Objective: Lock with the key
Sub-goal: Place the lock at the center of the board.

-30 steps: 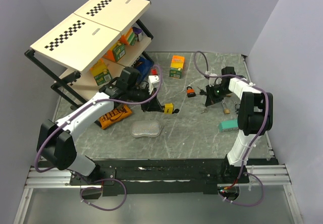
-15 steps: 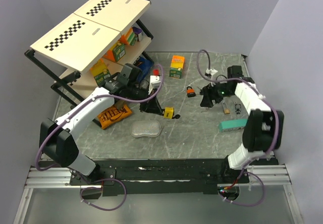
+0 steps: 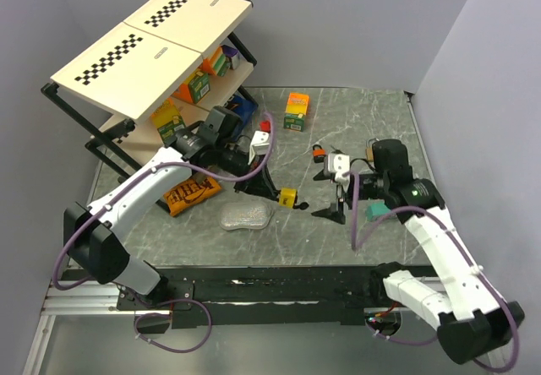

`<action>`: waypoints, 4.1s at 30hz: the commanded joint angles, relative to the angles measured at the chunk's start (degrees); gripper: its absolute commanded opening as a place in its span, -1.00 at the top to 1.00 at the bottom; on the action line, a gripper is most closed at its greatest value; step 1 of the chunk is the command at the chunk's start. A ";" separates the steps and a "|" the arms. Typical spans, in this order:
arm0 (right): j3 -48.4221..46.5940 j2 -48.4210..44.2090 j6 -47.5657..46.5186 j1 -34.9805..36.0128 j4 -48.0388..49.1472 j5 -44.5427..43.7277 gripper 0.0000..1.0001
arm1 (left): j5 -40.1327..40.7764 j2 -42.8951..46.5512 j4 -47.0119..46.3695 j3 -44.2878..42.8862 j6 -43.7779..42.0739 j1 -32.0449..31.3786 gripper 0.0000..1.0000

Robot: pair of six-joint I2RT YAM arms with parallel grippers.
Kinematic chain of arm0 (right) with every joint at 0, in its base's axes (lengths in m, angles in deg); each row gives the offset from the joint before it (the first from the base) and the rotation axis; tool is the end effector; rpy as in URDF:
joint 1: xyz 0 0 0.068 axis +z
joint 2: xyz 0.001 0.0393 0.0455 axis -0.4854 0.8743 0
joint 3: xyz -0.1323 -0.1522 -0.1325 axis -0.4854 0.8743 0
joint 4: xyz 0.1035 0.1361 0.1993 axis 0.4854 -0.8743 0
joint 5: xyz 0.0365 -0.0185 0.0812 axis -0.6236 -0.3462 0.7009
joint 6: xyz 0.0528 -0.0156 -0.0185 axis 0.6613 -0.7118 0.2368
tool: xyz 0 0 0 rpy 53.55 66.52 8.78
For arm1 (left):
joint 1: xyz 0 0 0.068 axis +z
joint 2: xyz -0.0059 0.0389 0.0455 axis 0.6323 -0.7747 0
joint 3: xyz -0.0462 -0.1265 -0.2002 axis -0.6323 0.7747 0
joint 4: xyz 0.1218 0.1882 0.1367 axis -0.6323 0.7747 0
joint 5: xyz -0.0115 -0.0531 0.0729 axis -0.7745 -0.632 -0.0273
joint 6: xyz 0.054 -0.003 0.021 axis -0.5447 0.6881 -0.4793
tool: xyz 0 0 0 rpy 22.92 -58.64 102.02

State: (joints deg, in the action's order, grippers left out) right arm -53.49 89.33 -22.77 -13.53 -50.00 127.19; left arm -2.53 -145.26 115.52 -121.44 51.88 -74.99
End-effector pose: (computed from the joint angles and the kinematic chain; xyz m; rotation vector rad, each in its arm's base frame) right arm 0.1861 0.0876 0.3087 -1.4350 1.4147 0.7639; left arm 0.2326 -0.2135 0.3145 1.5103 1.6248 -1.4288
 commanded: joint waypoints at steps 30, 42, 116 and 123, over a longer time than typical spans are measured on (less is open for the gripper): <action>-5.98 -1.63 -2.69 13.94 -1.12 -2.62 -0.56 | -6.70 0.83 8.09 -6.24 -11.65 -4.57 0.98; -5.72 -1.72 3.12 14.81 1.52 0.81 -0.54 | -7.40 1.71 6.86 -5.10 -10.59 -4.66 0.98; -8.00 1.97 -3.74 18.42 3.54 -2.79 -0.19 | -8.81 -1.89 14.68 -8.70 -17.71 -5.01 0.98; -8.97 4.08 1.27 18.42 7.58 -2.70 -0.13 | -8.28 -1.80 14.85 -8.79 -17.88 -5.45 0.98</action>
State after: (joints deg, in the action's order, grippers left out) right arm -60.53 92.06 -24.32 4.35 -53.23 122.82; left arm -5.92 -149.26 133.31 -129.57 34.24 -79.01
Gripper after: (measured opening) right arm 0.577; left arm 0.055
